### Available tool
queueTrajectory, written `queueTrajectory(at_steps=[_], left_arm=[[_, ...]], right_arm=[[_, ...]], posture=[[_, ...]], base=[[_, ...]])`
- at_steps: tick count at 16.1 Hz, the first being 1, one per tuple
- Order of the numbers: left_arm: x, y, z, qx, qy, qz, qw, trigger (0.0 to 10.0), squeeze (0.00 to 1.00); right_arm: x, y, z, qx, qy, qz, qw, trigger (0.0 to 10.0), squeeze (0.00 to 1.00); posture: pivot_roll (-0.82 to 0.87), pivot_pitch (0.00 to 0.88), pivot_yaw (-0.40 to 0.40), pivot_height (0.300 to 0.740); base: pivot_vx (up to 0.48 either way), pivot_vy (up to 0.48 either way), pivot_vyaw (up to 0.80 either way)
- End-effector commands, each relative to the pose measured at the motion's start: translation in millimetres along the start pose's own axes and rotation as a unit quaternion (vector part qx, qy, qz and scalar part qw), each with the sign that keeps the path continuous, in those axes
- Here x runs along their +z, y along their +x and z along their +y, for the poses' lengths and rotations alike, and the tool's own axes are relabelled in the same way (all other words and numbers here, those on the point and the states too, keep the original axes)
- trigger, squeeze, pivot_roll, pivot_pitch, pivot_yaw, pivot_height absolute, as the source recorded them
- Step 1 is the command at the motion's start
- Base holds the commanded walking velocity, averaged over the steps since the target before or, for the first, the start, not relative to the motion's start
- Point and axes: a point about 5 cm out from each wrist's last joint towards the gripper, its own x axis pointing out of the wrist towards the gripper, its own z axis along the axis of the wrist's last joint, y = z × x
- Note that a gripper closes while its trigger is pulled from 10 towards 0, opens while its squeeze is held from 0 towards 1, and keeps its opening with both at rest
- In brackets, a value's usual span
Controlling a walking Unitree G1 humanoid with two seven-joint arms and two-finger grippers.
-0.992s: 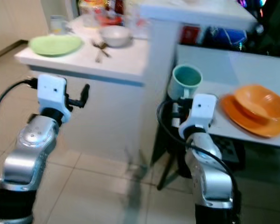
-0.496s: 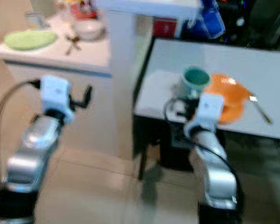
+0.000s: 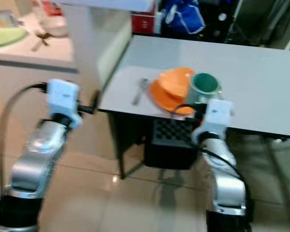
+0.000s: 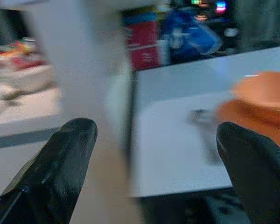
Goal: Setting the table
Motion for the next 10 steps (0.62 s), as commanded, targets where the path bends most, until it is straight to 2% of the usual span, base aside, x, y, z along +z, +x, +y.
queueTrajectory(at_steps=[1,7,9,10], left_arm=[[3.9,0.2,8.5,0.014,0.01,-0.002,1.0,10.0,0.0],[17.5,3.2,9.9,0.01,0.014,-0.035,0.999,10.0,0.0],[21.0,3.3,11.4,0.008,0.012,-0.041,0.999,10.0,0.0],[21.4,3.2,11.8,0.008,0.012,-0.042,0.999,10.0,0.0]], right_arm=[[9.1,0.2,5.3,0.01,0.005,-0.021,1.0,10.0,0.0],[26.8,3.8,14.4,0.029,0.015,-0.047,0.998,10.0,0.0],[28.2,5.1,16.3,0.037,0.027,-0.046,0.998,10.0,0.0],[28.3,5.2,16.8,0.038,0.03,-0.046,0.998,10.0,0.0]], posture=[[-0.01,0.0,0.014,0.74],[-0.01,0.0,0.021,0.74],[-0.01,0.0,0.02,0.74],[-0.01,0.0,0.02,0.74]], base=[[0.0,0.0,0.0],[0.0,0.0,0.0],[0.322,0.0,0.0],[0.352,0.0,-0.52]])
